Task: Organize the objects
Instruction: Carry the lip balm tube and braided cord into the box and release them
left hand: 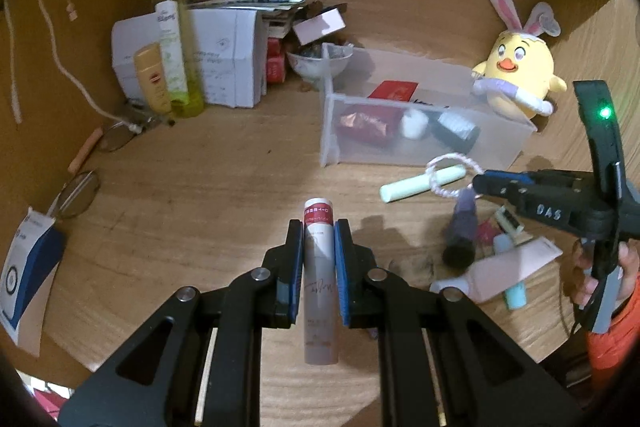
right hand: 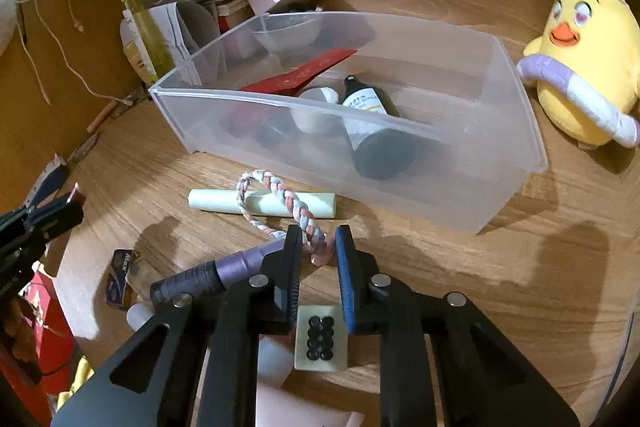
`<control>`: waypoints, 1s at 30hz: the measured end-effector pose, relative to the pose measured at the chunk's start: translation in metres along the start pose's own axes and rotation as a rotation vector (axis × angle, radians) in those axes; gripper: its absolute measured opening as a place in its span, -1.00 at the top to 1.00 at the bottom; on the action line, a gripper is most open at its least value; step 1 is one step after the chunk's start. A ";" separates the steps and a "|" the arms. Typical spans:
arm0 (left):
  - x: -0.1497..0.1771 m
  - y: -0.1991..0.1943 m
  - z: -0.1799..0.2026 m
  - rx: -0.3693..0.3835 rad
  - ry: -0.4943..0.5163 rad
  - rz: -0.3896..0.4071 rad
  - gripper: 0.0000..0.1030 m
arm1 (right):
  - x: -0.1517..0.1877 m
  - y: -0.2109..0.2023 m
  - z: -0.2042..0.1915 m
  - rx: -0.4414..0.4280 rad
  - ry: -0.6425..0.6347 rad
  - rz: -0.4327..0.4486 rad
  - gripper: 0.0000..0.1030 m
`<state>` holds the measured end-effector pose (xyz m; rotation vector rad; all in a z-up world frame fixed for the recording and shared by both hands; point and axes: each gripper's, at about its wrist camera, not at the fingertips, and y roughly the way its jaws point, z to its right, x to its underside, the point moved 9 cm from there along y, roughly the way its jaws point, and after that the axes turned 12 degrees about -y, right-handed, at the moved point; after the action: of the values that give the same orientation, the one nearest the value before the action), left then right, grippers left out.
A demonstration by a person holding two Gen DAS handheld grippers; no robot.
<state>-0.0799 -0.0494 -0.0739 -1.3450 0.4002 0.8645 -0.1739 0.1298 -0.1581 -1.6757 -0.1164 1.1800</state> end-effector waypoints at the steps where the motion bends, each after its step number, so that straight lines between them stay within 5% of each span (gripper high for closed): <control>1: -0.001 0.001 0.002 0.003 0.003 0.000 0.72 | -0.003 0.002 0.000 0.006 -0.009 -0.005 0.70; 15: -0.029 0.024 0.028 0.072 0.035 -0.004 0.72 | -0.019 0.015 0.004 0.033 -0.058 -0.038 0.80; 30: -0.069 0.029 0.054 0.133 0.029 0.017 0.72 | -0.042 -0.057 0.007 0.059 -0.063 0.149 0.80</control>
<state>-0.1573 -0.0203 -0.0331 -1.2341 0.4840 0.8186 -0.1752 0.1362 -0.0876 -1.6180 0.0048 1.3352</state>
